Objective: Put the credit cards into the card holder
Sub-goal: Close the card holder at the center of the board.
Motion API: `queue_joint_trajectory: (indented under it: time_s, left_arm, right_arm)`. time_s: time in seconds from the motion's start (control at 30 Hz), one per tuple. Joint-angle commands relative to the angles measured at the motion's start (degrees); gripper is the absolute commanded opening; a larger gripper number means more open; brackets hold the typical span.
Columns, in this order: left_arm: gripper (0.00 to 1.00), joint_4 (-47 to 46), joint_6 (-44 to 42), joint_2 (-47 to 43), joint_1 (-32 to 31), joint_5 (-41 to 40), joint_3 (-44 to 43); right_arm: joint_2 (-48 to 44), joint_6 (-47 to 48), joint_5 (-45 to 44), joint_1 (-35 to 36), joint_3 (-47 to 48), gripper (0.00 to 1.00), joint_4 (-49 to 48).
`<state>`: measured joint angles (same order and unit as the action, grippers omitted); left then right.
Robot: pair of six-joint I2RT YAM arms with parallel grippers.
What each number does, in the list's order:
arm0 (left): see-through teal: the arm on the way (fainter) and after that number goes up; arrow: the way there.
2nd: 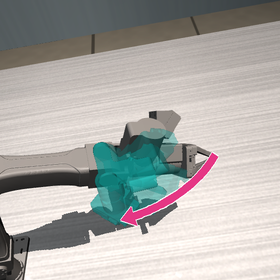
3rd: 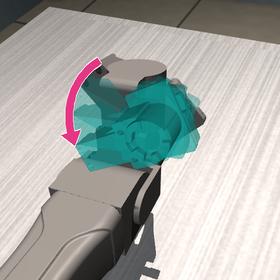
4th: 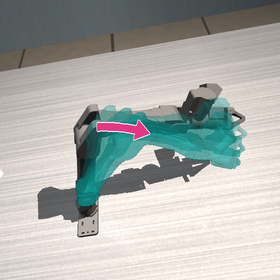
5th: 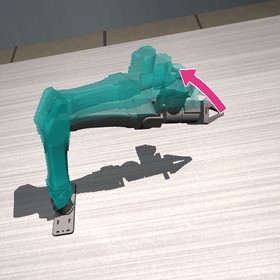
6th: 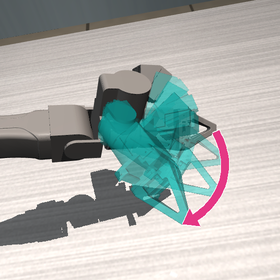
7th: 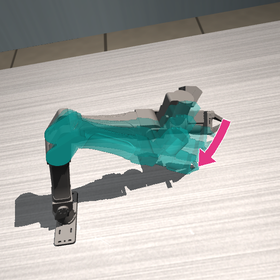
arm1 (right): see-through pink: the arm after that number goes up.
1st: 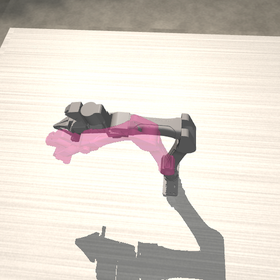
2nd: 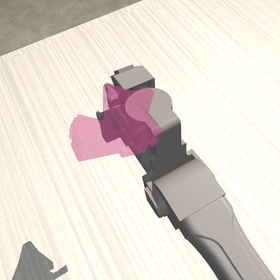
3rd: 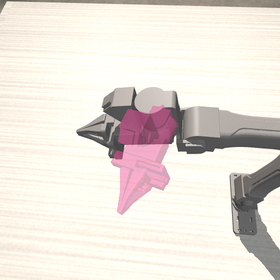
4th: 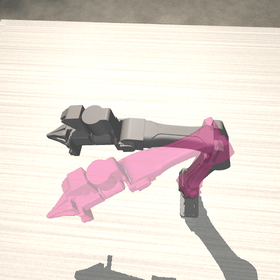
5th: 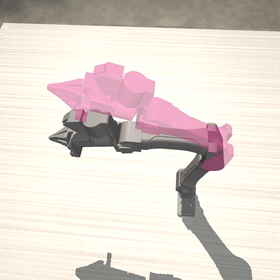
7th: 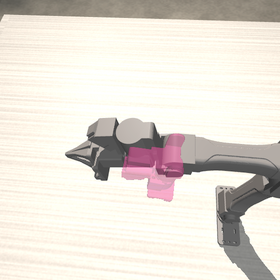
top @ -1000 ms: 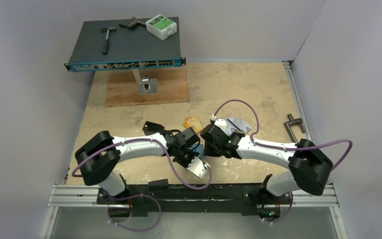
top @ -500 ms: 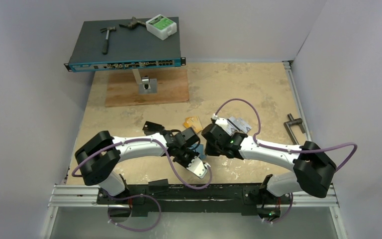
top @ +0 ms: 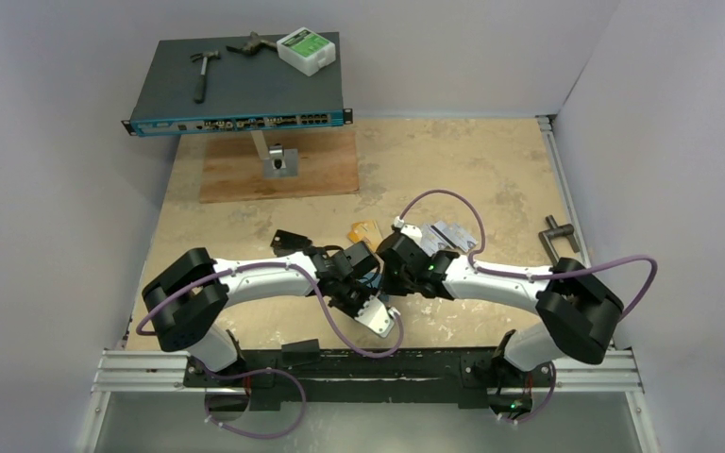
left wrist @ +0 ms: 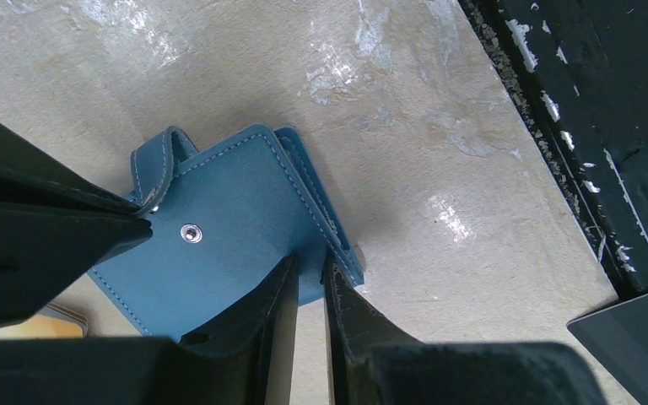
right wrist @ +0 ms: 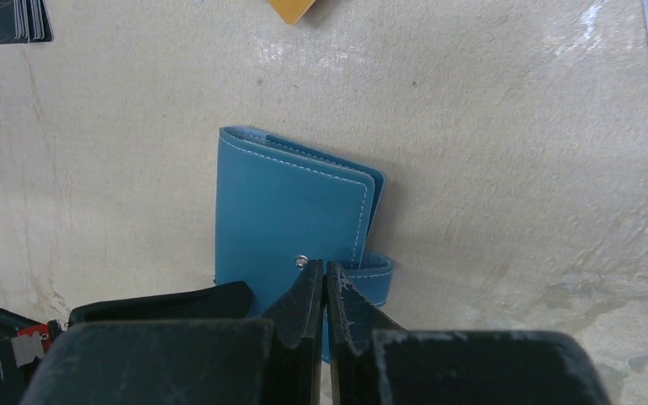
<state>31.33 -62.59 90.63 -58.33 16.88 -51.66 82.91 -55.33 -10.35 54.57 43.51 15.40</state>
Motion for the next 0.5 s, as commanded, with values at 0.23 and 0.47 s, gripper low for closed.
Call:
queue_joint_trajectory:
  time_s: [0.23, 0.47]
  left_arm:
    - [0.15, -1.06, 0.25, -0.06, -0.03, -1.89, -1.25]
    - [0.15, -0.93, 0.55, 0.13, -0.03, -1.68, -1.54]
  right_arm:
    - [2.64, -2.7, 1.89, -0.25, 0.79, 0.0, -6.18]
    - [3.3, -3.68, 2.26, -0.26, 0.7, 0.0, -7.47]
